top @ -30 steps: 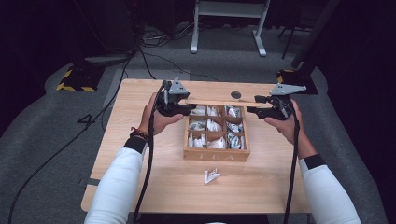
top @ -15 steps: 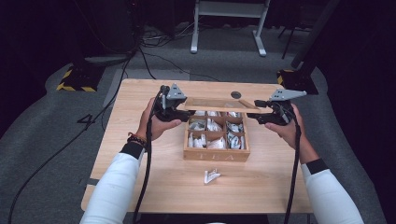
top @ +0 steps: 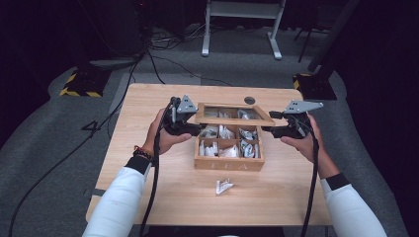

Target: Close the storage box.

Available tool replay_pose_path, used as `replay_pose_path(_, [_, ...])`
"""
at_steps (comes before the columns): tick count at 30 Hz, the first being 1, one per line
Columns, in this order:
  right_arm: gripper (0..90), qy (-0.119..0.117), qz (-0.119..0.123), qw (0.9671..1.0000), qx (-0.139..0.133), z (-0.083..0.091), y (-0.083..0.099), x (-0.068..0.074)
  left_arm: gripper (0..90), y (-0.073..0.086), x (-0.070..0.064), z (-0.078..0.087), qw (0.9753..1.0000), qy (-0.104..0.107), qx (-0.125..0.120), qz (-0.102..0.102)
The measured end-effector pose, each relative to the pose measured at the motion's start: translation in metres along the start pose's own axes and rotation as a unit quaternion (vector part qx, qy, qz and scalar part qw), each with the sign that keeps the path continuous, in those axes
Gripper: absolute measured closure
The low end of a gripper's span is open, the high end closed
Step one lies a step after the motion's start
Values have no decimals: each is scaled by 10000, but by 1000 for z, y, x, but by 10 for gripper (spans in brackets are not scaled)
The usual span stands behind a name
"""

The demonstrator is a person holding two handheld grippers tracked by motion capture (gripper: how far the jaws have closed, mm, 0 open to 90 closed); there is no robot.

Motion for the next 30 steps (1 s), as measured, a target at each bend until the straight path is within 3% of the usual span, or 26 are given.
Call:
replay_pose_path(9, [331, -106, 37, 9999, 72, -2, 9, 6, 378, 8, -5, 0, 9997, -51, 149, -204])
replay_pose_path(13, [299, -199, 42, 9997, 101, 0, 13, 7, 377, 14, -7, 0, 9996, -67, 103, -242])
replay_pose_path(20, [271, -242, 81, 9996, 157, 2, 20, 13, 369, 23, -9, -2, 9997, -47, 85, -206])
replay_pose_path(30, [261, -423, 128, 9990, 4, 7, 24, 21, 356, 34, -10, -4, 9998, -5, 143, -171])
Point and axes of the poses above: each handheld gripper's, and its own axes: z roughly backward along the jaws, y roughly out of its underside, x roughly to its left, the point moved 2 cm from there along -z, roughly forward along the jaws, and after that the axes turned 14 degrees about z, right-handed, at the moved point
